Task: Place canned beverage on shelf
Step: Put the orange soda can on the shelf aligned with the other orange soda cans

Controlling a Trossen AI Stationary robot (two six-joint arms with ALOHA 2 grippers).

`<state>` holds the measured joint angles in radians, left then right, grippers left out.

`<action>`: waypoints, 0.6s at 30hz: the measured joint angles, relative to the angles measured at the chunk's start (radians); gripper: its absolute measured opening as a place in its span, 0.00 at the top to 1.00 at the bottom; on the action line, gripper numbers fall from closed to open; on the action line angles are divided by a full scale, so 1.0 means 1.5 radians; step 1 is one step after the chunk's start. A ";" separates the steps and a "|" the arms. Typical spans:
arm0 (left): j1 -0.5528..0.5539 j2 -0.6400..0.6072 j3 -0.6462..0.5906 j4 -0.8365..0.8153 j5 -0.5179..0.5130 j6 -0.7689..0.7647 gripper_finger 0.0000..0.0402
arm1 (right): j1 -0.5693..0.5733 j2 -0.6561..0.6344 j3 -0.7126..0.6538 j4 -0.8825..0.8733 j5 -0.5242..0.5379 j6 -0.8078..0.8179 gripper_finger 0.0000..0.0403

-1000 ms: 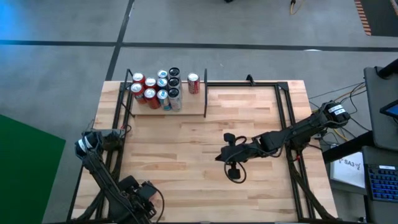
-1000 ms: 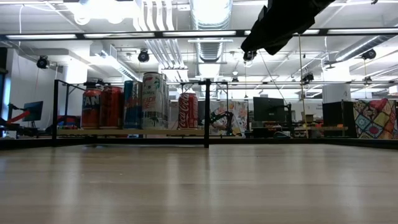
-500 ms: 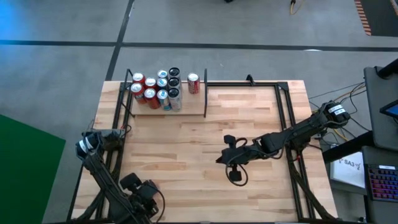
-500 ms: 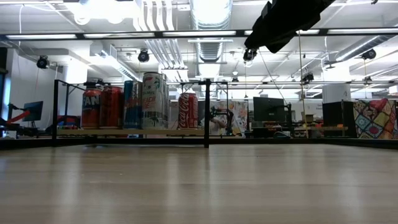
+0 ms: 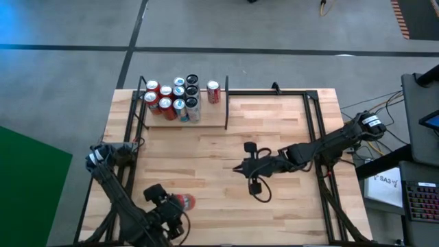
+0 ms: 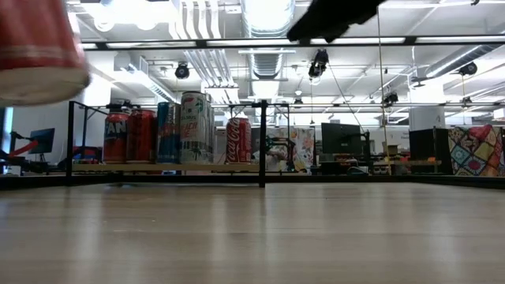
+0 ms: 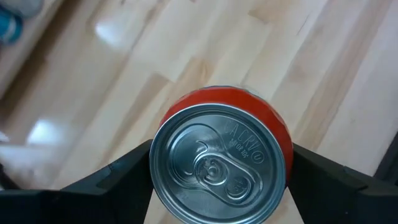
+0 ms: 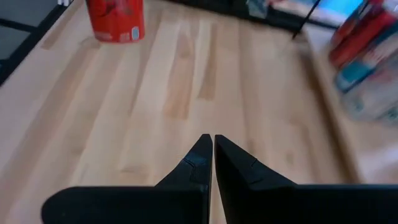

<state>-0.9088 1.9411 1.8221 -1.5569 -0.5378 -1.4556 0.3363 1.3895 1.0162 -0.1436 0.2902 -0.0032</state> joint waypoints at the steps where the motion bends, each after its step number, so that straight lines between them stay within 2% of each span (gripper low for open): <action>1: 0.007 0.000 0.004 -0.002 -0.004 0.016 0.27 | -0.006 0.000 0.007 0.000 0.000 -0.018 0.98; 9: 0.090 -0.001 -0.012 -0.006 0.032 0.124 0.27 | -0.073 -0.008 0.031 0.001 0.000 -0.131 0.98; 15: 0.162 -0.006 -0.017 -0.010 0.078 0.219 0.27 | -0.117 -0.014 0.002 -0.012 -0.002 -0.154 0.98; 18: 0.187 -0.015 -0.019 -0.009 0.112 0.267 0.27 | -0.135 -0.018 -0.010 -0.043 -0.026 -0.149 0.98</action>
<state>-0.6282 1.9186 1.7939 -1.5707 -0.3703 -1.0552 0.1345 1.3618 1.0011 -0.2078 0.2519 -0.2262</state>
